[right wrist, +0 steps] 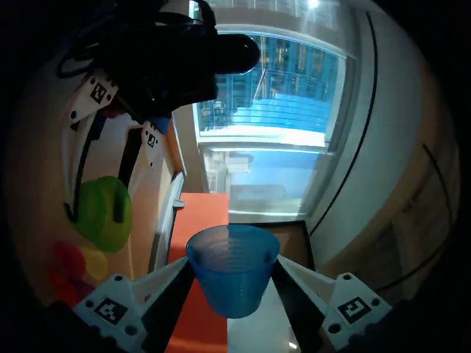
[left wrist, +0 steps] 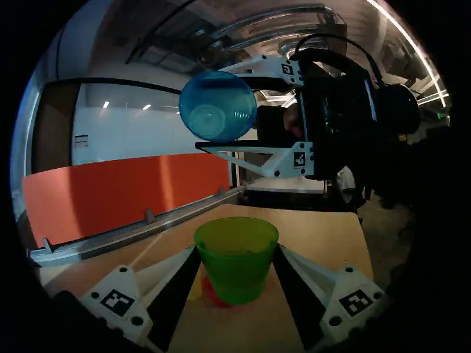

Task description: Pour water

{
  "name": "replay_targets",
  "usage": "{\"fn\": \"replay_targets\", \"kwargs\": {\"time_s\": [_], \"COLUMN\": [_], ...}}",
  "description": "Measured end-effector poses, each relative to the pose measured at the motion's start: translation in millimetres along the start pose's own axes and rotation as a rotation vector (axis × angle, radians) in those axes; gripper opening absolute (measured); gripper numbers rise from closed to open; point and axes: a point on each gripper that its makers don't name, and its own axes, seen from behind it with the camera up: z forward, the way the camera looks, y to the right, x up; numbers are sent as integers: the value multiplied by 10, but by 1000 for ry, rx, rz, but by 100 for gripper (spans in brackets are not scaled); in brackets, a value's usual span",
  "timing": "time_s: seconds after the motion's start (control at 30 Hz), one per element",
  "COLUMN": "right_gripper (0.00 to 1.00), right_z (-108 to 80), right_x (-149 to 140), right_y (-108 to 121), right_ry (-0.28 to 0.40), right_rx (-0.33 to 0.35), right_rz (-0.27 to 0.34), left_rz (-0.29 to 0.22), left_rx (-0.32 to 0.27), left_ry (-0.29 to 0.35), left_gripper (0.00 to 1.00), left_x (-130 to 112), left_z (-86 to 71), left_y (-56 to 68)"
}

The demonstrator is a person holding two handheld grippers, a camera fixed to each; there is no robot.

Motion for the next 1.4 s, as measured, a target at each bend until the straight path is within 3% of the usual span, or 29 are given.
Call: {"fn": "replay_targets", "kwargs": {"time_s": [0.57, 1.1, 1.4], "right_gripper": [87, 87, 87], "right_z": [-86, -214, -255], "right_x": [-83, 86, 277], "right_y": [-116, -252, -163], "right_ry": [7, 29, 79], "right_rx": [40, 141, 189], "right_rz": [556, 1032, 1300], "left_rz": [13, 20, 27], "left_rx": [4, 9, 15], "left_ry": [-1, -3, -3], "left_gripper": [84, 84, 84], "left_x": [11, 25, 58], "left_z": [-45, -89, -114], "left_y": [-6, -25, -35]}}
